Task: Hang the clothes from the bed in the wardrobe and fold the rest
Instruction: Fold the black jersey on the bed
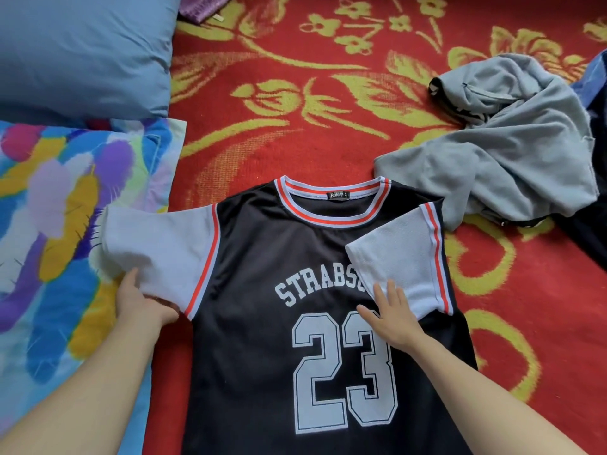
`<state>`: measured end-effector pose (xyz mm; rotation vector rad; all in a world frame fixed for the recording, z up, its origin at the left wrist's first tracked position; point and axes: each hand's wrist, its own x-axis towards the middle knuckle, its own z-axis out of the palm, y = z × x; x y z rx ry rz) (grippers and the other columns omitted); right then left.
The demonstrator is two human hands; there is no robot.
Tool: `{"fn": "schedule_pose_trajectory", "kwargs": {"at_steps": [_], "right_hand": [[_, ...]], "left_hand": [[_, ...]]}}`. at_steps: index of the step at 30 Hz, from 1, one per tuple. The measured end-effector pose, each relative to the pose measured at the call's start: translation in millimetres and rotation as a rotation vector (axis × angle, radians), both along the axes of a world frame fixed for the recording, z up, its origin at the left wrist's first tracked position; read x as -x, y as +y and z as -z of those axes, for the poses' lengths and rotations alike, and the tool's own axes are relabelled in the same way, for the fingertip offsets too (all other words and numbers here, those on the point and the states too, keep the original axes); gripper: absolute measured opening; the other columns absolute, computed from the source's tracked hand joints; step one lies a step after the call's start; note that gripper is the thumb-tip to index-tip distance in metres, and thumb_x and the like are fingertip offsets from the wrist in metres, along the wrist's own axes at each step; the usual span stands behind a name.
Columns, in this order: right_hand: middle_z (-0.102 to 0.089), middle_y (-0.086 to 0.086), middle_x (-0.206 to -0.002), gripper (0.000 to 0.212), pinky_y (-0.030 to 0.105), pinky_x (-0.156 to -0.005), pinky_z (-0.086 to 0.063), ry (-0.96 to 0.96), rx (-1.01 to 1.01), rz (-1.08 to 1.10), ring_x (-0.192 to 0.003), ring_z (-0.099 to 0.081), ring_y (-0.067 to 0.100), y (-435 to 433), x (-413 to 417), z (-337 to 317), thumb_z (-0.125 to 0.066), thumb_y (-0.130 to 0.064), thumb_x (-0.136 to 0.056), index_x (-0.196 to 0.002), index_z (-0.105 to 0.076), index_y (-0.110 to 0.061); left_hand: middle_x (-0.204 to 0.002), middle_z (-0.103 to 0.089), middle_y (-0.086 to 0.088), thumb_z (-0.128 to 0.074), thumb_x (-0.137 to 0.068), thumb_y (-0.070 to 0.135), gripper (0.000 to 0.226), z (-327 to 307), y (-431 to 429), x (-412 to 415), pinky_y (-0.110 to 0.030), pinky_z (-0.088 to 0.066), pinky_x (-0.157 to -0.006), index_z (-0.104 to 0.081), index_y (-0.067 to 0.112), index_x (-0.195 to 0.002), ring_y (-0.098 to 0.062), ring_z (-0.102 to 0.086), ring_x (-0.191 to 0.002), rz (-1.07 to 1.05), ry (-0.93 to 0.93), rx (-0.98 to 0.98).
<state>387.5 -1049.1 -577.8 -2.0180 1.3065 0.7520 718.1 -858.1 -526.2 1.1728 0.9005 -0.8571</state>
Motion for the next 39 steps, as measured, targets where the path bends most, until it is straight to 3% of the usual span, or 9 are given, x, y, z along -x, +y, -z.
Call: {"fn": "schedule_pose_trajectory", "kwargs": {"at_steps": [4,6,8,12,16,24,28,34,39], "right_hand": [[0.022,0.005,-0.155,0.082,0.039,-0.116,0.0,0.0,0.0,-0.026,-0.142,0.023,0.022,0,2,2,-0.032,-0.063,-0.091,-0.15,0.006,-0.021],[0.023,0.005,-0.155,0.082,0.039,-0.116,0.002,-0.006,-0.002,-0.034,-0.142,0.023,0.022,1,4,3,-0.032,-0.063,-0.091,-0.15,0.007,-0.021],[0.023,0.005,-0.155,0.083,0.038,-0.116,0.002,-0.007,0.001,-0.045,-0.142,0.023,0.023,2,5,3,-0.032,-0.063,-0.091,-0.15,0.008,-0.021],[0.024,0.005,-0.155,0.083,0.038,-0.116,0.002,-0.015,-0.008,-0.061,-0.142,0.024,0.023,3,5,2,-0.032,-0.064,-0.091,-0.15,0.009,-0.021],[0.025,0.004,-0.155,0.082,0.039,-0.116,0.001,-0.03,-0.025,-0.063,-0.141,0.024,0.022,0,6,-1,-0.031,-0.063,-0.091,-0.149,0.009,-0.022],[0.0,0.015,-0.157,0.075,0.042,-0.112,-0.021,0.09,0.204,-0.149,-0.144,0.002,0.031,8,-11,-13,-0.034,-0.059,-0.093,-0.149,-0.012,-0.013],[-0.046,0.022,-0.132,0.057,0.039,-0.092,-0.043,-0.232,0.459,-0.27,-0.123,-0.046,0.035,41,-62,-28,-0.065,-0.028,-0.08,-0.129,-0.048,-0.002],[-0.055,0.008,-0.122,0.041,0.032,-0.083,-0.045,-0.406,-0.173,0.635,-0.106,-0.057,0.027,69,-127,-26,-0.058,-0.026,-0.088,-0.123,-0.046,-0.009],[-0.06,0.005,-0.094,0.008,0.03,-0.063,-0.036,-0.335,0.057,0.818,-0.086,-0.056,0.028,79,-110,-29,-0.045,-0.016,-0.089,-0.094,-0.052,-0.016]], "left_hand": [[-0.122,-0.062,-0.003,-0.045,-0.092,0.023,0.039,-9,-6,-2,-0.037,-0.04,-0.103,-0.057,0.02,-0.128,-0.025,-0.057,-0.113,-0.092,-0.198,0.133],[-0.116,-0.06,-0.001,-0.049,-0.09,0.002,0.041,-14,-18,17,-0.027,-0.043,-0.096,-0.055,0.014,-0.128,-0.012,-0.058,-0.104,0.01,-0.624,-0.103],[-0.104,-0.061,-0.004,-0.049,-0.084,-0.009,0.045,-15,-29,56,-0.015,-0.042,-0.087,-0.058,0.01,-0.123,-0.002,-0.059,-0.091,0.398,-1.161,-0.349],[-0.097,-0.069,-0.007,-0.067,-0.06,-0.004,0.072,3,-27,131,-0.032,-0.052,-0.061,-0.051,0.015,-0.128,-0.025,-0.065,-0.075,1.385,-1.889,-0.399],[-0.103,-0.07,-0.008,-0.092,-0.031,0.018,0.096,19,-10,147,-0.034,-0.056,-0.061,-0.063,0.017,-0.122,-0.025,-0.068,-0.08,1.726,-1.803,-0.607],[-0.113,-0.062,-0.022,-0.075,-0.065,0.004,0.047,17,-5,123,-0.049,-0.052,-0.073,-0.066,0.0,-0.111,-0.039,-0.061,-0.101,1.562,-1.786,-0.572],[-0.141,-0.041,-0.016,-0.056,-0.09,0.01,0.046,24,-13,100,-0.046,-0.033,-0.103,-0.047,0.007,-0.135,-0.034,-0.039,-0.128,1.218,-1.183,-0.678],[-0.147,-0.036,0.001,-0.042,-0.099,0.014,0.048,29,-19,82,-0.027,-0.029,-0.105,-0.032,0.021,-0.145,-0.009,-0.034,-0.131,1.12,-0.806,-0.284],[-0.154,-0.021,0.002,-0.041,-0.099,0.027,0.044,33,-15,78,-0.039,-0.018,-0.11,-0.033,0.045,-0.139,-0.022,-0.014,-0.141,1.493,-0.906,-0.424]]}}
